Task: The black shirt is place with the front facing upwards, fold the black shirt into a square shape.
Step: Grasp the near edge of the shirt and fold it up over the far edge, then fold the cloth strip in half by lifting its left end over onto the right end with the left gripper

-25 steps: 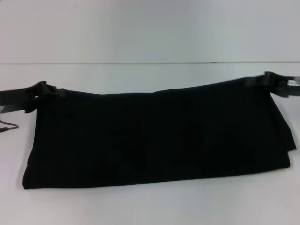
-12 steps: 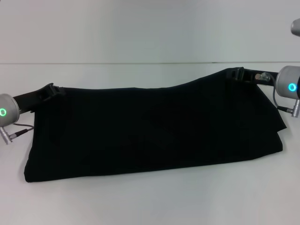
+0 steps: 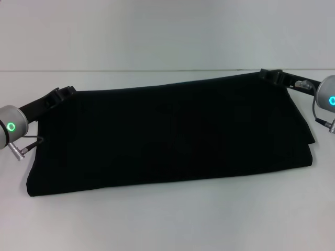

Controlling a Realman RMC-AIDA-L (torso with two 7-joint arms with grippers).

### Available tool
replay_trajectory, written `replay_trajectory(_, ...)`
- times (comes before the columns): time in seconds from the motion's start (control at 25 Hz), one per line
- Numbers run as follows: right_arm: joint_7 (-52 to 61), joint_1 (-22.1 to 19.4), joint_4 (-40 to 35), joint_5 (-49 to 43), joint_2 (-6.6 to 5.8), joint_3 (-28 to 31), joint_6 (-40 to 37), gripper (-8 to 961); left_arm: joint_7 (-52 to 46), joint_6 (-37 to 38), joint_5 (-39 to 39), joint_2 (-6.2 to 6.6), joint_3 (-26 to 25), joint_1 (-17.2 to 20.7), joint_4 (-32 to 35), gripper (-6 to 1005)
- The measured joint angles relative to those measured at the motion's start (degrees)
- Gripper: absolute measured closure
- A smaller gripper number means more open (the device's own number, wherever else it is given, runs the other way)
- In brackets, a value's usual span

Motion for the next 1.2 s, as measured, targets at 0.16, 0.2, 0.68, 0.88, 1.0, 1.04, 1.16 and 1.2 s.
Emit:
replay_trajectory(0.16,-5.1,-1.5,0.4,5.6,0.01,-0.1,-0.7,449,0.0,-0.1,-0.3,0.3,0.0,0.4,0.0,576)
replay_trajectory(0.2,-6.0,-1.7,0.4,6.5,0.01,-0.1,-1.0,402,0.1,-0.2,-0.5,0.35,0.0,0.5,0.0,530)
replay_trajectory(0.68,-7.9,-1.8,0.1,7.3,0.01,-3.7,-1.7,142,1.0,-3.8,-0.7,0.49,0.3,1.2,0.0,266)
replay_trajectory(0.88,-7.9,-3.9,-0.3,7.7,-0.64,-3.6,-6.2,120,0.6,-5.2,-0.9,1.46,0.2,2.9,-0.2,188)
replay_trajectory(1.0,-9.9,-5.1,-0.4,7.7,-1.17,-3.8,-10.4,122,-0.3,-1.7,-1.9,2.33,-0.1,4.4,-0.6,171)
replay_trajectory(1.04,-13.6,-5.9,-0.6,7.4,-1.59,-4.2,-14.8,122,-0.6,1.0,-2.7,2.64,-0.2,5.1,-0.6,170)
replay_trajectory(1.16,-20.0,-7.2,-0.9,6.6,-2.13,-5.4,-22.0,122,-1.9,12.5,-4.8,4.16,0.0,7.4,-0.6,167)
replay_trajectory(1.2,-22.9,-7.7,-1.1,6.3,-2.27,-6.1,-25.2,122,-2.6,15.4,-4.7,4.7,0.3,7.9,-0.7,166)
